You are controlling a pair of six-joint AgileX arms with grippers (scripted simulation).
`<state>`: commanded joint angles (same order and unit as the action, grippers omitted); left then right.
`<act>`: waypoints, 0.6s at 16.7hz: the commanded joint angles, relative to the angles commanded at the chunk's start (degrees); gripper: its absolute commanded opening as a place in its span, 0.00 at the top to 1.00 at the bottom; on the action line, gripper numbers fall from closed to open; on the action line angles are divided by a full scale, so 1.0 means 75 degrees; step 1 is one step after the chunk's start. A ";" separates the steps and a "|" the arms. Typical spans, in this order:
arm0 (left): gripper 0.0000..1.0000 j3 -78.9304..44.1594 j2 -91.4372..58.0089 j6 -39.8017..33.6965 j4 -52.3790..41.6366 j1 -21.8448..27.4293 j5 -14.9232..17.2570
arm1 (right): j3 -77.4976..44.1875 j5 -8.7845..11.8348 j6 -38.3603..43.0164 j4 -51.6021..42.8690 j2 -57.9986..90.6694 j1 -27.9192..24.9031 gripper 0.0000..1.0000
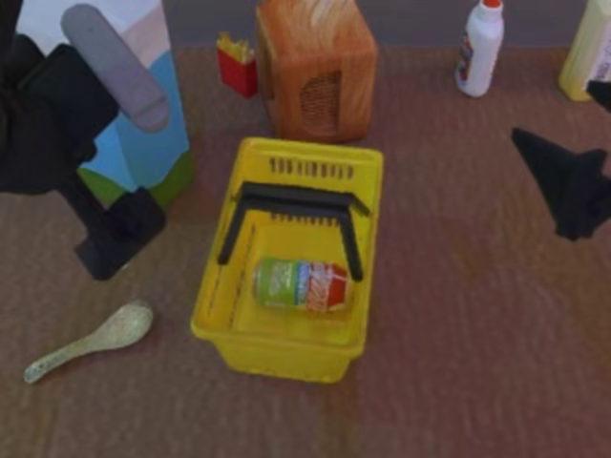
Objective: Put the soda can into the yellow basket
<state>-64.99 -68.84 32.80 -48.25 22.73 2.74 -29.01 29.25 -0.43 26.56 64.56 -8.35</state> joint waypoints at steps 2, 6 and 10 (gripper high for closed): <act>0.00 -0.1383 -0.1512 0.0736 -0.0946 0.0418 -0.0028 | 0.0843 -0.0762 0.0011 -0.0733 -0.1672 0.0197 0.00; 0.00 -0.3927 -0.4254 0.2105 -0.2621 0.1161 -0.0118 | 0.2355 -0.2204 0.0029 -0.2083 -0.4852 0.0574 0.00; 0.00 -0.5876 -0.6324 0.3138 -0.3831 0.1678 -0.0237 | 0.3384 -0.3295 0.0041 -0.3048 -0.7285 0.0866 0.00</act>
<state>-109.06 -116.27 56.33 -76.99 35.32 0.97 -3.64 4.53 -0.12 3.70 9.92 -1.86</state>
